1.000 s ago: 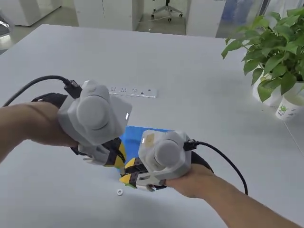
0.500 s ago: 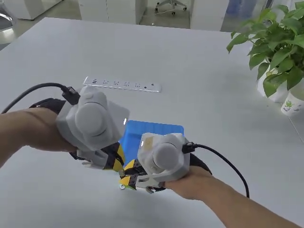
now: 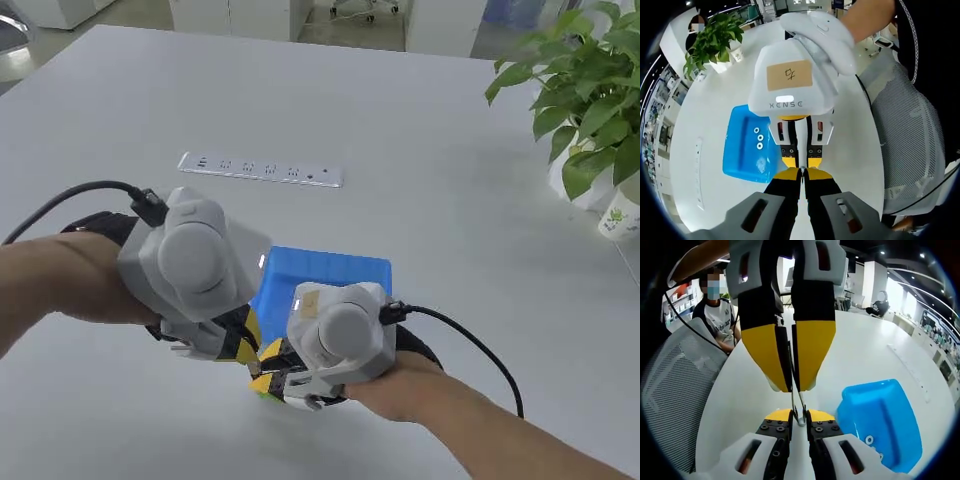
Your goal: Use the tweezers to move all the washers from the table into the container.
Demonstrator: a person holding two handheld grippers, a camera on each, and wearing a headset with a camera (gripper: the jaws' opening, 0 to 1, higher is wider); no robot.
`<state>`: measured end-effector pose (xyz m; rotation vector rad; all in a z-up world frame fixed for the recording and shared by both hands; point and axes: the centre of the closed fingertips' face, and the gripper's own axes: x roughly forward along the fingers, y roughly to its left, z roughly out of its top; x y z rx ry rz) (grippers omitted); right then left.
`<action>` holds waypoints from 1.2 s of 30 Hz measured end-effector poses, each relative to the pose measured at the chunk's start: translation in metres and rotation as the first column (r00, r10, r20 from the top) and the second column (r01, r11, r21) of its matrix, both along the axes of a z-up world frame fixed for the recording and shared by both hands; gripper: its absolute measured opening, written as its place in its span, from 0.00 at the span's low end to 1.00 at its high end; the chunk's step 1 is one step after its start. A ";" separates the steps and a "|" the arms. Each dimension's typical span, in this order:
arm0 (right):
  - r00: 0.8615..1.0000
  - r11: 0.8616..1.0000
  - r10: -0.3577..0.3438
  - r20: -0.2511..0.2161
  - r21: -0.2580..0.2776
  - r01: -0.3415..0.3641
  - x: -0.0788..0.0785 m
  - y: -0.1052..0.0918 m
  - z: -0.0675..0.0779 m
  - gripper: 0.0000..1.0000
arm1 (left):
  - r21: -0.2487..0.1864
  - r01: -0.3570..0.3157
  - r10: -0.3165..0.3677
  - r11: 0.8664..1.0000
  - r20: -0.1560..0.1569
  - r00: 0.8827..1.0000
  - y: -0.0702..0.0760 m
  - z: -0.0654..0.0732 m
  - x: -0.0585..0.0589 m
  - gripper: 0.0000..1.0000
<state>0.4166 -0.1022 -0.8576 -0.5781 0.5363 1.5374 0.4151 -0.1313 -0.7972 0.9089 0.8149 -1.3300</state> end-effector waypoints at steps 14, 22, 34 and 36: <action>1.000 1.000 0.006 -0.016 -0.006 -0.006 -0.003 0.002 -0.007 0.13 | 0.001 -0.004 0.004 1.000 -0.011 1.000 0.001 -0.006 -0.002 0.07; 1.000 1.000 0.002 -0.021 -0.007 -0.002 -0.003 0.001 -0.009 0.13 | -0.013 -0.006 0.005 1.000 -0.017 1.000 -0.003 -0.006 -0.001 0.07; 1.000 1.000 -0.006 -0.030 -0.009 0.006 -0.003 0.001 -0.009 0.12 | -0.016 -0.013 0.012 1.000 -0.019 1.000 -0.002 -0.006 0.000 0.07; 1.000 1.000 -0.002 -0.028 -0.010 0.002 -0.003 0.001 -0.009 0.11 | -0.014 -0.012 0.012 1.000 -0.016 1.000 -0.002 -0.006 0.001 0.07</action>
